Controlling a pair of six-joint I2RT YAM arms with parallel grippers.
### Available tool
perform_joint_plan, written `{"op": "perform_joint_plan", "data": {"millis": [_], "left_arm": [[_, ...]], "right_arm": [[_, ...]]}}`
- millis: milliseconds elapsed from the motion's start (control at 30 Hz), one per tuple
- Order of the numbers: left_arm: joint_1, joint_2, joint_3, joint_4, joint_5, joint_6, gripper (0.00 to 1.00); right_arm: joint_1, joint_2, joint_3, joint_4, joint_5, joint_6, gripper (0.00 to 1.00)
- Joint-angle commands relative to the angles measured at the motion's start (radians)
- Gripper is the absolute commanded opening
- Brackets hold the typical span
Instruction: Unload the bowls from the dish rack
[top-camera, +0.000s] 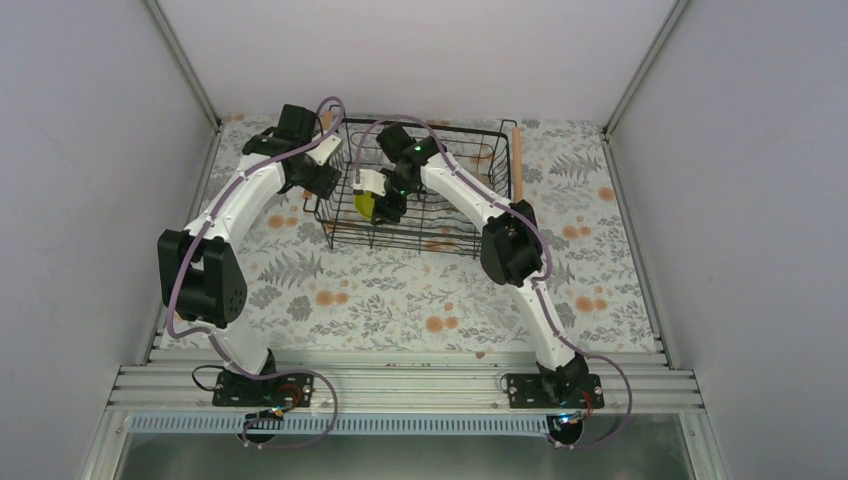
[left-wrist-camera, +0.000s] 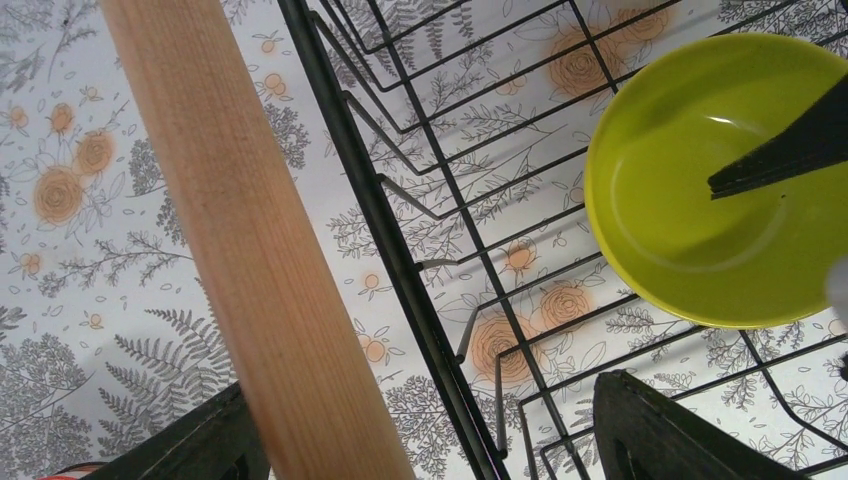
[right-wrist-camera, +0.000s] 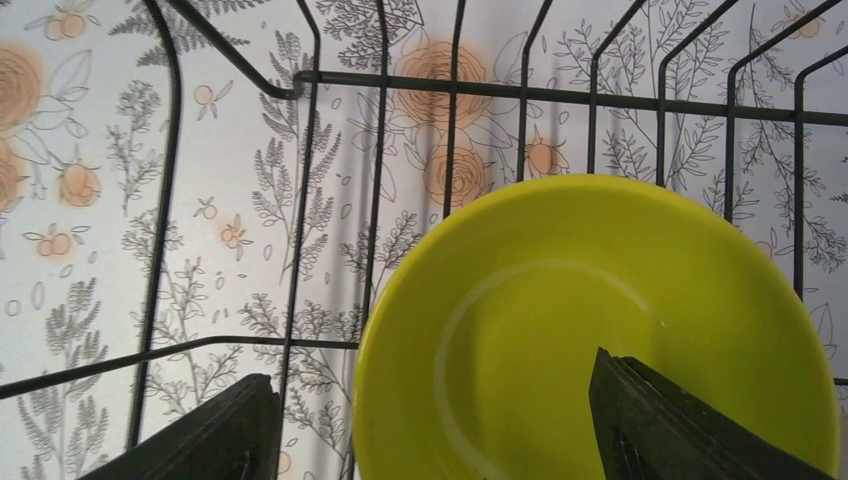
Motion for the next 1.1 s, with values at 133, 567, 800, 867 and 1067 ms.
{"op": "perform_joint_plan", "data": {"millis": [133,567,800,867,1067], "left_arm": [[0.004,-0.055,-0.016,0.011,0.012,0.01,0.79],[0.004,-0.059,-0.02,0.013,0.012,0.011,0.78],[0.005,-0.06,-0.017,0.014,0.016,0.012,0.78],[0.004,-0.064,-0.021,0.016,0.016,0.014,0.78],[0.005,-0.07,-0.029,0.023,0.021,0.016,0.78]], "right_arm": [[0.006,0.079,0.035,0.04,0.046,-0.011,0.72],[0.001,0.053,0.002,0.084,0.074,0.032,0.23],[-0.009,-0.031,-0.005,0.08,0.099,0.066,0.08],[-0.021,-0.064,-0.005,0.094,0.115,0.078,0.07],[-0.068,-0.179,0.003,0.131,0.133,0.109,0.04]]}}
